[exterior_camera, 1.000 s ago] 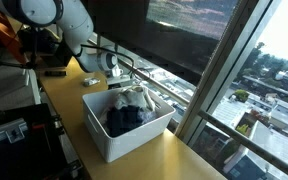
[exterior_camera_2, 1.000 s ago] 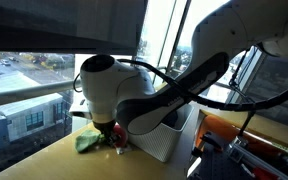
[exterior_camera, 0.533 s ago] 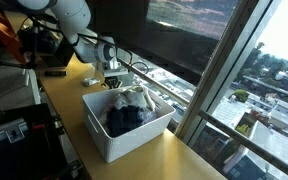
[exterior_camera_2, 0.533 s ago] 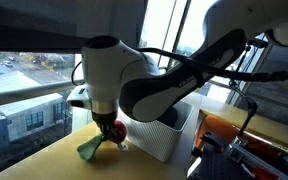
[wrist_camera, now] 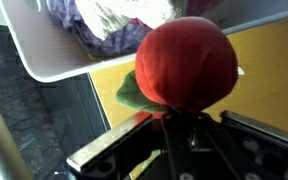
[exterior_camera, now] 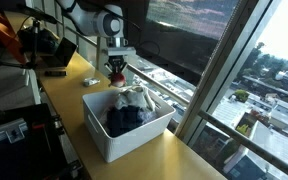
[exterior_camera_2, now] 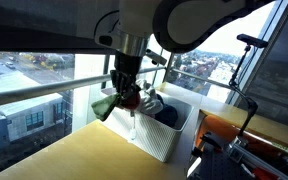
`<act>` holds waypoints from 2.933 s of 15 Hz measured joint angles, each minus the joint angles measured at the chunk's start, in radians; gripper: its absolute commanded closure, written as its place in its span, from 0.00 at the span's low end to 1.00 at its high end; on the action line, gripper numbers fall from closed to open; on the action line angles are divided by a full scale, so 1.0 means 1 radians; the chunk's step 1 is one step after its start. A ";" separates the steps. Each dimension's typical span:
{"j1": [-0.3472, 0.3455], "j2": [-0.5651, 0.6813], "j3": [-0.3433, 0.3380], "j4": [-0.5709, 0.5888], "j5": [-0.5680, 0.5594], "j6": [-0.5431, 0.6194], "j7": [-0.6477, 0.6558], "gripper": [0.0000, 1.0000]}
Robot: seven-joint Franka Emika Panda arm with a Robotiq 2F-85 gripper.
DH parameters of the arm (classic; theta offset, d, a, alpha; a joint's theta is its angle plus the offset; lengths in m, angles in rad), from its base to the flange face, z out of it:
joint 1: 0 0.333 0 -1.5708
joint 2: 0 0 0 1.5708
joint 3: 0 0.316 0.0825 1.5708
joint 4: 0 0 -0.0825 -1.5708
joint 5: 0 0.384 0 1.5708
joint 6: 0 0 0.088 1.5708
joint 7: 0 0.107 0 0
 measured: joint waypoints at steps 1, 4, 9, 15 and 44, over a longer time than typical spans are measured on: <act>-0.027 -0.021 -0.002 0.003 0.030 -0.001 -0.023 0.98; -0.094 -0.029 -0.032 0.038 0.078 -0.011 -0.057 0.98; -0.134 0.101 -0.117 0.111 0.080 -0.017 -0.046 0.98; -0.134 0.297 -0.152 0.280 0.080 -0.087 -0.007 0.60; -0.050 0.100 0.232 0.043 0.441 0.152 -0.351 0.00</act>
